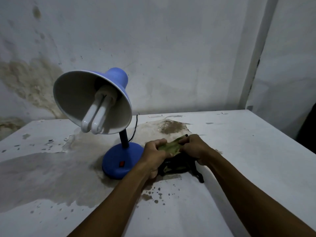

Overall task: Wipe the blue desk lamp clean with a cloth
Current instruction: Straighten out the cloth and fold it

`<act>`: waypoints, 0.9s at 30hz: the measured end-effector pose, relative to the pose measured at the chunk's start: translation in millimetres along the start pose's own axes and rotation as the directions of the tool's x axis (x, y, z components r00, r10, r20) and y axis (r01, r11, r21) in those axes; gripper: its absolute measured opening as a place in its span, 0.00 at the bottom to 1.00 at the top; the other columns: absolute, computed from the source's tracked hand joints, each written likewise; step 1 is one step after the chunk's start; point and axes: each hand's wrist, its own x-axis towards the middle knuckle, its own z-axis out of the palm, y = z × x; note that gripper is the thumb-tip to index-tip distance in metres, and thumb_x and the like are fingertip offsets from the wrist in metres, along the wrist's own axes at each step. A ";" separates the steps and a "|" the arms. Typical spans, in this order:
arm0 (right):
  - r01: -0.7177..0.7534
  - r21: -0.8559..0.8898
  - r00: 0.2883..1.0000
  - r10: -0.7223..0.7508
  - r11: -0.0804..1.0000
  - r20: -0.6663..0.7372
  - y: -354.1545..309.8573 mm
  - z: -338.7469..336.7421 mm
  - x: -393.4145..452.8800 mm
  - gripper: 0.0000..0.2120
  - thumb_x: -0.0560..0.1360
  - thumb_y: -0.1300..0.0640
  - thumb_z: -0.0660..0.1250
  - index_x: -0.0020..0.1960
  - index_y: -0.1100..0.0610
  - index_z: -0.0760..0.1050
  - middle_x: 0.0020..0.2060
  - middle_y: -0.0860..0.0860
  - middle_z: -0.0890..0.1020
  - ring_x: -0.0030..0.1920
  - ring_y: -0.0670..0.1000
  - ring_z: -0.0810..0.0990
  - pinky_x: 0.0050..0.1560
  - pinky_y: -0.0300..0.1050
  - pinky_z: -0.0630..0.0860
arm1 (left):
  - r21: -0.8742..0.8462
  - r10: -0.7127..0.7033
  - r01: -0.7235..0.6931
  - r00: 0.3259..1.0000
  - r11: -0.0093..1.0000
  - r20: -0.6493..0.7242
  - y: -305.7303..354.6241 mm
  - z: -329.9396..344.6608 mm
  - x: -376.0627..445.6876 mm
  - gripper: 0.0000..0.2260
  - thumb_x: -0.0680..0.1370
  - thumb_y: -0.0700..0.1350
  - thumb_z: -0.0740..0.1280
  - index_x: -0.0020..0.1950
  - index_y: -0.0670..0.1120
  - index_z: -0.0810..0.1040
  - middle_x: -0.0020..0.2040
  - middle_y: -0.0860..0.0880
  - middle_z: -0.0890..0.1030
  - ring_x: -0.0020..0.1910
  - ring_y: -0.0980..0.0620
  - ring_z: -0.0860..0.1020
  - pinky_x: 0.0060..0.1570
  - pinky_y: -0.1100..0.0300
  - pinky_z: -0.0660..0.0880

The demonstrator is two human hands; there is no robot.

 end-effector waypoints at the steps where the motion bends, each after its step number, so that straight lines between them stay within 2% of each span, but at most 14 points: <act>1: 0.004 -0.062 1.000 -0.003 0.998 0.015 0.9 1.6 2.6 0.17 0.73 0.73 0.65 0.61 0.68 0.77 0.55 0.64 0.81 0.53 0.62 0.81 0.55 0.55 0.81 | 0.069 -0.015 0.014 1.000 0.997 0.005 0.3 -1.6 0.1 0.28 0.71 0.28 0.72 0.69 0.39 0.73 0.52 0.51 0.80 0.50 0.51 0.81 0.41 0.62 0.80; 4: 0.035 -0.208 0.996 -0.017 0.978 0.084 -0.1 2.8 5.2 0.16 0.71 0.69 0.68 0.59 0.68 0.78 0.54 0.64 0.82 0.53 0.61 0.82 0.54 0.56 0.80 | 0.356 -0.033 0.028 0.999 0.934 0.008 3.4 -6.9 -3.1 0.28 0.71 0.35 0.76 0.69 0.39 0.72 0.51 0.49 0.79 0.48 0.50 0.80 0.36 0.64 0.78; 7: 0.068 -0.377 0.992 -0.023 0.924 0.122 -4.4 2.9 7.1 0.09 0.71 0.66 0.68 0.50 0.65 0.78 0.48 0.61 0.81 0.46 0.58 0.80 0.43 0.49 0.79 | 0.493 -0.133 0.084 0.989 0.866 0.066 8.6 -8.5 -12.0 0.29 0.73 0.41 0.74 0.72 0.43 0.69 0.48 0.55 0.74 0.43 0.46 0.82 0.26 0.61 0.77; 8: 0.079 -0.439 0.992 -0.025 0.895 0.127 -6.3 3.8 7.4 0.09 0.71 0.64 0.69 0.51 0.65 0.77 0.48 0.60 0.80 0.46 0.57 0.80 0.42 0.48 0.79 | 0.531 -0.144 0.079 0.986 0.844 0.082 8.9 -9.2 -14.4 0.29 0.74 0.41 0.73 0.73 0.44 0.69 0.46 0.57 0.72 0.40 0.45 0.83 0.23 0.62 0.76; 10: 0.096 -0.589 0.990 -0.015 0.803 0.140 -8.8 5.7 7.5 0.18 0.71 0.58 0.70 0.58 0.65 0.75 0.56 0.61 0.76 0.51 0.59 0.79 0.49 0.50 0.80 | 0.577 -0.130 0.056 0.988 0.815 0.087 11.0 -10.1 -19.6 0.28 0.74 0.42 0.73 0.72 0.45 0.69 0.48 0.55 0.74 0.38 0.43 0.84 0.23 0.60 0.77; 12: 0.097 -0.735 0.990 0.011 0.671 0.141 -8.9 7.3 6.0 0.26 0.72 0.52 0.69 0.67 0.60 0.71 0.65 0.61 0.67 0.57 0.61 0.77 0.54 0.51 0.78 | 0.660 -0.062 0.002 0.996 0.751 0.068 12.7 -11.8 -24.1 0.26 0.74 0.45 0.74 0.70 0.45 0.71 0.53 0.51 0.77 0.38 0.44 0.85 0.29 0.56 0.81; 15: 0.010 -0.788 0.999 0.031 0.616 0.037 -6.2 4.8 -0.8 0.28 0.70 0.47 0.68 0.68 0.51 0.71 0.67 0.59 0.64 0.56 0.62 0.78 0.51 0.50 0.76 | 0.838 0.122 -0.098 0.992 0.537 0.038 14.6 -13.0 -27.3 0.21 0.74 0.52 0.73 0.63 0.44 0.75 0.55 0.46 0.81 0.48 0.45 0.82 0.47 0.49 0.81; 18: 0.003 -0.802 0.998 -0.050 0.597 -0.034 -3.4 0.3 -6.5 0.26 0.70 0.47 0.69 0.67 0.50 0.71 0.66 0.57 0.65 0.61 0.62 0.74 0.51 0.50 0.71 | 0.898 0.348 -0.165 0.938 0.409 0.014 16.0 -10.7 -26.7 0.11 0.77 0.49 0.68 0.56 0.44 0.78 0.52 0.44 0.81 0.51 0.43 0.79 0.46 0.49 0.78; 20: 0.111 -0.782 0.990 -0.136 0.614 0.034 -1.8 -2.7 -8.7 0.32 0.72 0.48 0.71 0.73 0.49 0.65 0.73 0.57 0.59 0.70 0.62 0.66 0.61 0.55 0.72 | 0.878 0.424 -0.271 0.901 0.395 0.088 15.4 -9.8 -23.3 0.12 0.79 0.45 0.66 0.61 0.44 0.76 0.57 0.43 0.80 0.55 0.44 0.77 0.50 0.49 0.77; 21: 0.187 -0.771 0.980 -0.165 0.608 0.108 -0.8 -3.7 -10.6 0.37 0.73 0.47 0.71 0.77 0.49 0.60 0.77 0.56 0.55 0.75 0.62 0.59 0.68 0.59 0.69 | 0.853 0.407 -0.332 0.899 0.402 0.158 14.9 -10.0 -21.6 0.14 0.79 0.44 0.65 0.65 0.44 0.74 0.61 0.43 0.78 0.58 0.45 0.76 0.54 0.49 0.76; 23: 0.318 -0.782 0.948 -0.159 0.536 0.277 3.8 -2.9 -13.4 0.40 0.75 0.44 0.68 0.80 0.49 0.51 0.80 0.54 0.49 0.79 0.60 0.50 0.75 0.63 0.59 | 0.834 0.225 -0.380 0.923 0.400 0.313 10.1 -12.1 -17.6 0.21 0.80 0.47 0.64 0.72 0.45 0.67 0.69 0.43 0.72 0.65 0.45 0.72 0.62 0.48 0.73; 25: 0.323 -0.814 0.935 -0.030 0.483 0.354 17.2 -0.9 -12.2 0.40 0.78 0.39 0.61 0.81 0.50 0.45 0.81 0.53 0.45 0.80 0.59 0.43 0.76 0.65 0.52 | 0.892 -0.024 -0.356 0.926 0.279 0.377 -0.5 -15.0 -13.1 0.28 0.83 0.52 0.60 0.79 0.43 0.55 0.80 0.41 0.56 0.77 0.43 0.56 0.75 0.49 0.56; 26: 0.287 -0.821 0.937 0.035 0.494 0.349 24.9 0.1 -11.0 0.39 0.79 0.37 0.58 0.81 0.49 0.42 0.81 0.52 0.42 0.80 0.58 0.39 0.76 0.65 0.49 | 0.910 -0.079 -0.350 0.924 0.221 0.375 -7.3 -16.3 -10.1 0.31 0.83 0.55 0.56 0.80 0.42 0.50 0.81 0.42 0.48 0.80 0.45 0.46 0.76 0.52 0.46; 27: 0.259 -0.819 0.940 0.061 0.511 0.335 31.8 1.1 -10.3 0.39 0.79 0.35 0.55 0.80 0.47 0.39 0.80 0.50 0.39 0.79 0.56 0.36 0.76 0.66 0.45 | 0.918 -0.088 -0.346 0.926 0.195 0.367 -12.4 -17.3 -8.8 0.32 0.84 0.56 0.54 0.80 0.41 0.46 0.81 0.44 0.43 0.79 0.46 0.41 0.75 0.54 0.41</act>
